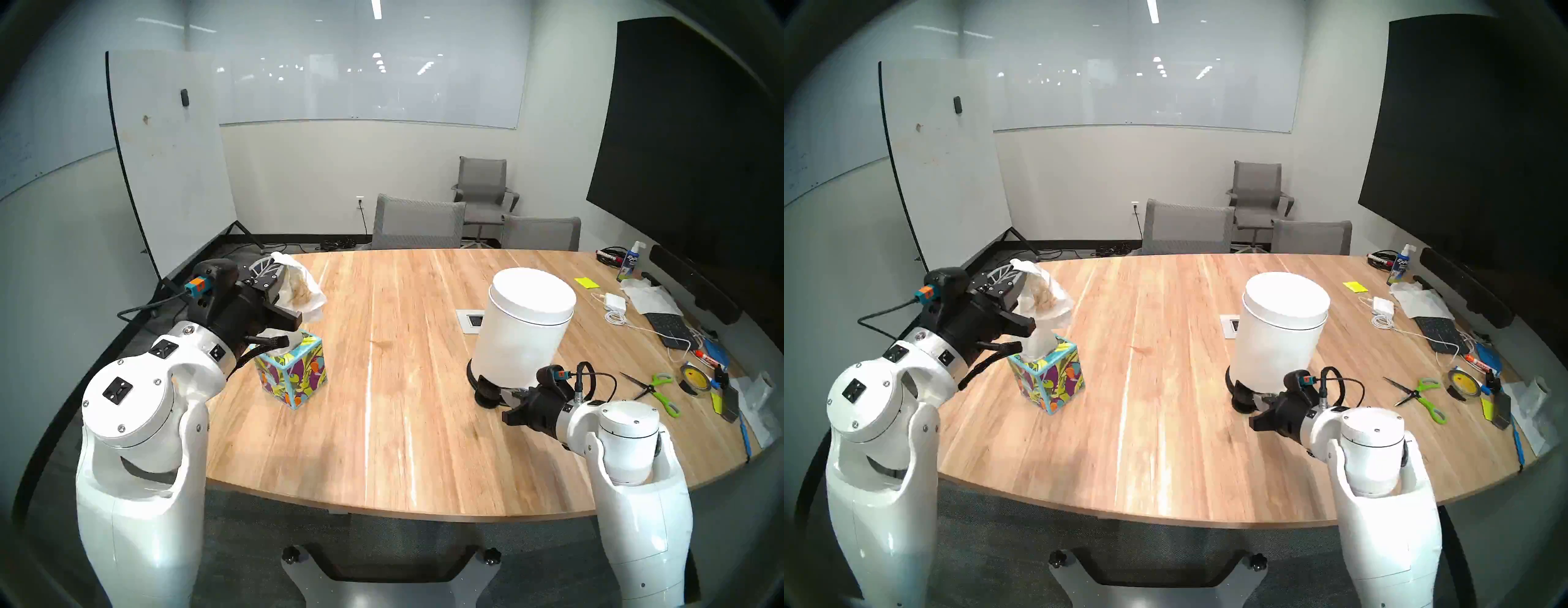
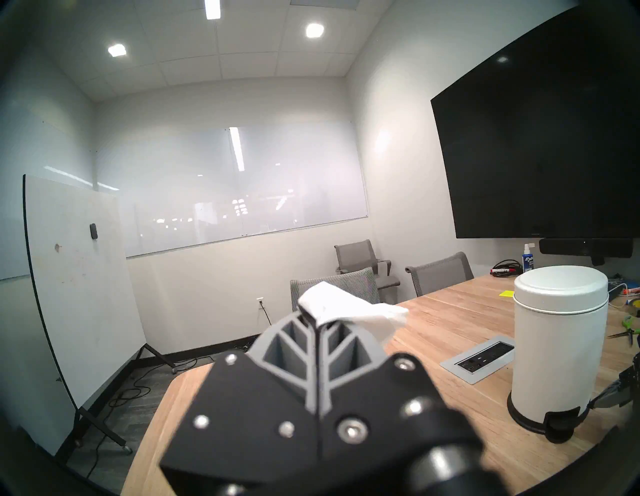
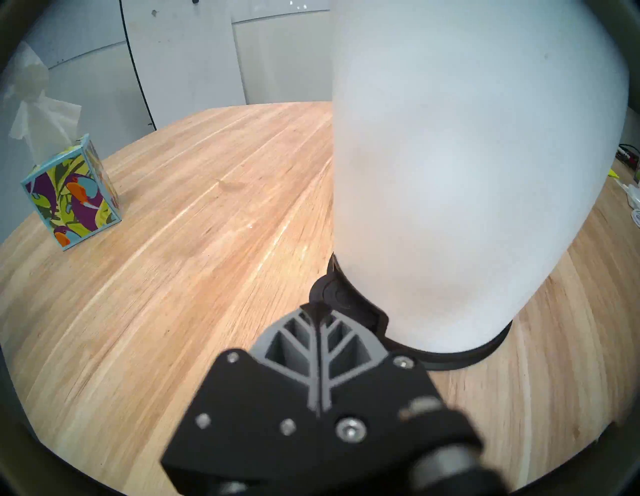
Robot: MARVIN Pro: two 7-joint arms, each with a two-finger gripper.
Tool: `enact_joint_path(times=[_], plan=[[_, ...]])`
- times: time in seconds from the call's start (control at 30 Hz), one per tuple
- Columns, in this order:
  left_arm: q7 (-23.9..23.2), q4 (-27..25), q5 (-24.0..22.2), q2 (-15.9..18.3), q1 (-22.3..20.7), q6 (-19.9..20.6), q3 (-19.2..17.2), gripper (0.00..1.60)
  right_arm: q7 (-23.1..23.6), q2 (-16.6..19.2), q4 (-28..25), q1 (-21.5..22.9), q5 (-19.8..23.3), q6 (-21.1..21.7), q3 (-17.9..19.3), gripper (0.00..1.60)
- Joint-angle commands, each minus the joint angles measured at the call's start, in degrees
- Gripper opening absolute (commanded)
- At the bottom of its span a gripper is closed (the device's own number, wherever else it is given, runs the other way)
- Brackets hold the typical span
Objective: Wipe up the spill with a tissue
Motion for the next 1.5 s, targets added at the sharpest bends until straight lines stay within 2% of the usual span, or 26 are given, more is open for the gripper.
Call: enact_joint_path(times=[0.0,0.93,1.47], plan=[[-0.1,-1.6,0.1,0.2,-0.1,-0.4,0.2,0.0,0.8,1.4,2.0,3.6,-0.3,-0.9,-0.8,0.0],[0.0,-1.5,-0.1,0.3,-0.1,-0.4,0.2,0.0,3.4,3.1,9.8,10.2,-2.1,-1.2,-3.3,0.0],[0.1,-1.6,-0.1,0.4,0.0,-0.4,0.2,0.0,4.9,4.3,12.1,10.6,-2.3,-1.6,-4.1,0.0]])
